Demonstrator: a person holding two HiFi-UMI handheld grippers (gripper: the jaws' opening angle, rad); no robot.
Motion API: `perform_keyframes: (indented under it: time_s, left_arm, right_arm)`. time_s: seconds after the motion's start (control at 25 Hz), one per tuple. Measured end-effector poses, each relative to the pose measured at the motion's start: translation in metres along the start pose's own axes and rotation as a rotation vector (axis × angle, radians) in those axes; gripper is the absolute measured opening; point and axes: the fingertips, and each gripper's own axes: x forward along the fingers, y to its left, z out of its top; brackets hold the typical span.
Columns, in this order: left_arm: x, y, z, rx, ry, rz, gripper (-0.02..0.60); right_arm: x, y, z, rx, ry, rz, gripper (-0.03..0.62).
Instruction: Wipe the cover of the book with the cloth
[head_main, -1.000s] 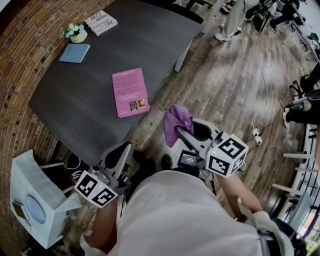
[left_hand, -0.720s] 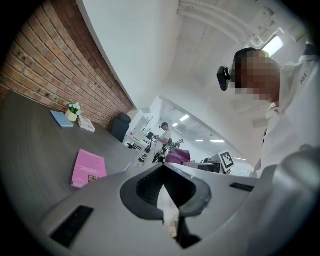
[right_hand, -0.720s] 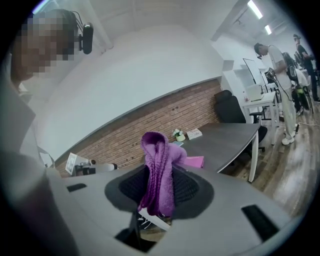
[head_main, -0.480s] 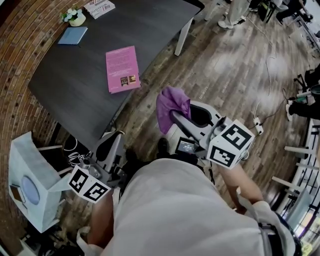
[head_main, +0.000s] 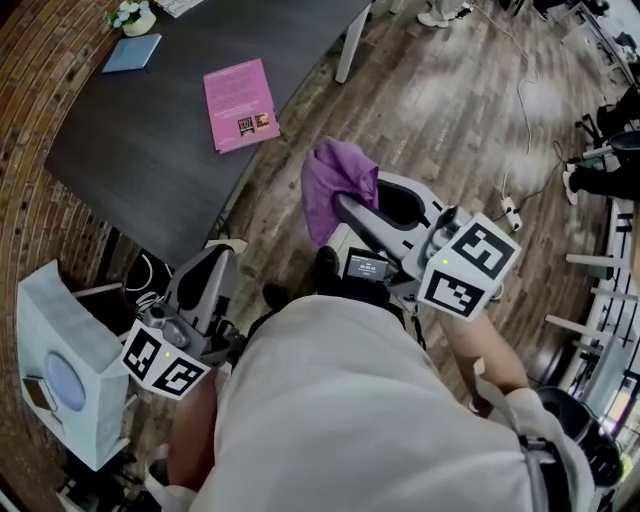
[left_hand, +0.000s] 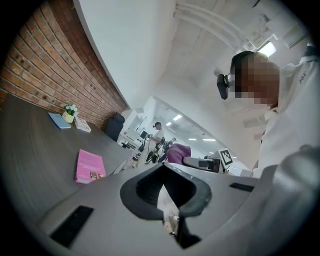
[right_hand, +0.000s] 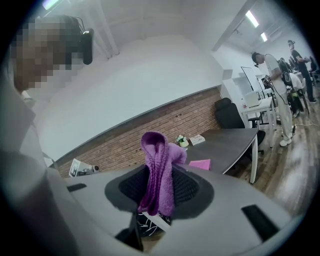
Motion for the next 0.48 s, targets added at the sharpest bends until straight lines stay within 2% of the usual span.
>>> perform_keyframes:
  time_s: [0.48]
  left_arm:
    - [-0.027, 0.004, -0.001, -0.018, 0.031, -0.093, 0.008]
  right_arm:
    - [-0.002, 0.029, -0.006, -0.014, -0.020, -0.111, 0.129]
